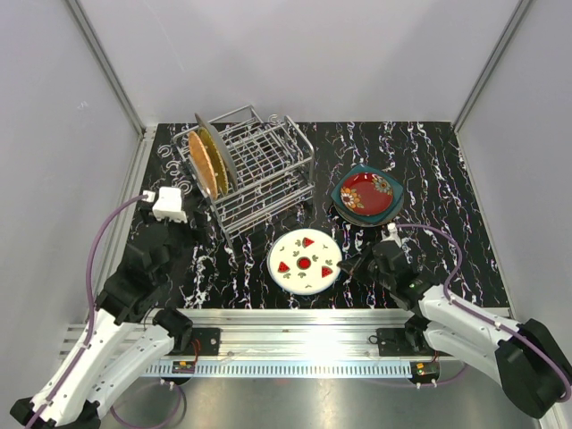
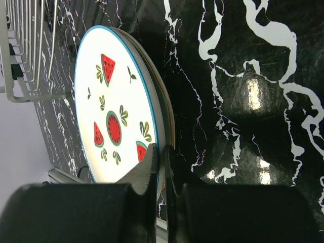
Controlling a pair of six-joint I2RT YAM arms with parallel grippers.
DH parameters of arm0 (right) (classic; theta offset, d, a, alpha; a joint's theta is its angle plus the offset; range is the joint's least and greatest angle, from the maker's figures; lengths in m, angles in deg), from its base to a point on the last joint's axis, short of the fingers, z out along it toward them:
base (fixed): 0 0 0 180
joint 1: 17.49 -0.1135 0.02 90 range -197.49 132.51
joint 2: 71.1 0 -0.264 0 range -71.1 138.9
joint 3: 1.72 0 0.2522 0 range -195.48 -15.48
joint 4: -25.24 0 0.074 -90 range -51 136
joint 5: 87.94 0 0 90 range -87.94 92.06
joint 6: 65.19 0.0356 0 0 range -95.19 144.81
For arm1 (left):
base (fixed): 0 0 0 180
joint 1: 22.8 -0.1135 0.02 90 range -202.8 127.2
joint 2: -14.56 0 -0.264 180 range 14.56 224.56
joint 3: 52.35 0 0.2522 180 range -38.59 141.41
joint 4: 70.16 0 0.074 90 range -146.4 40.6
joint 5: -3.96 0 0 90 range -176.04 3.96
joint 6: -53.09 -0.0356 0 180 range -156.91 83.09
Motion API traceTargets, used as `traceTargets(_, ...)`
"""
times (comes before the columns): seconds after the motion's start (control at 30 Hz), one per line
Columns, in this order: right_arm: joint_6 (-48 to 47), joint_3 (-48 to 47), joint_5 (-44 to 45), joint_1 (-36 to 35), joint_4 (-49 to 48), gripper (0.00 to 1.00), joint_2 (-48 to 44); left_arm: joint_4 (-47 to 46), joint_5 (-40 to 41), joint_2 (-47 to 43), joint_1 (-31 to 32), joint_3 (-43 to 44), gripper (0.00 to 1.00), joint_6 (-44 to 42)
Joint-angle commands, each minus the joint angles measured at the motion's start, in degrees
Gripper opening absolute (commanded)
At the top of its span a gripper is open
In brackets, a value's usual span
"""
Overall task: Load the plates into the dish rack
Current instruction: Grab a plate with the right arm
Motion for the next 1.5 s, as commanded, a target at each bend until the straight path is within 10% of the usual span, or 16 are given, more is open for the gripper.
traceTargets(0.0,2.75,-4.25,-0.7,0.29,-7.49,0.01,-0.58,-5.3,-17.56,-2.9,-0.11,-0.18,0.81,-3.4)
traceTargets(0.27,2.22,-5.22,2.03,1.17,0.95,0.01,-4.7,-6.37,-43.16,4.11,7.15,-0.01,0.66,-6.75)
traceTargets(0.77,0.37,-6.27,2.03,3.1,8.69,0.12,-11.03,0.93,-31.67,34.69,18.96,10.09,0.49,-4.56)
traceTargets(1.47,0.99,-1.88,1.33,3.8,11.15,0.21,-17.89,-14.28,-27.97,57.03,19.31,8.35,0.36,26.81)
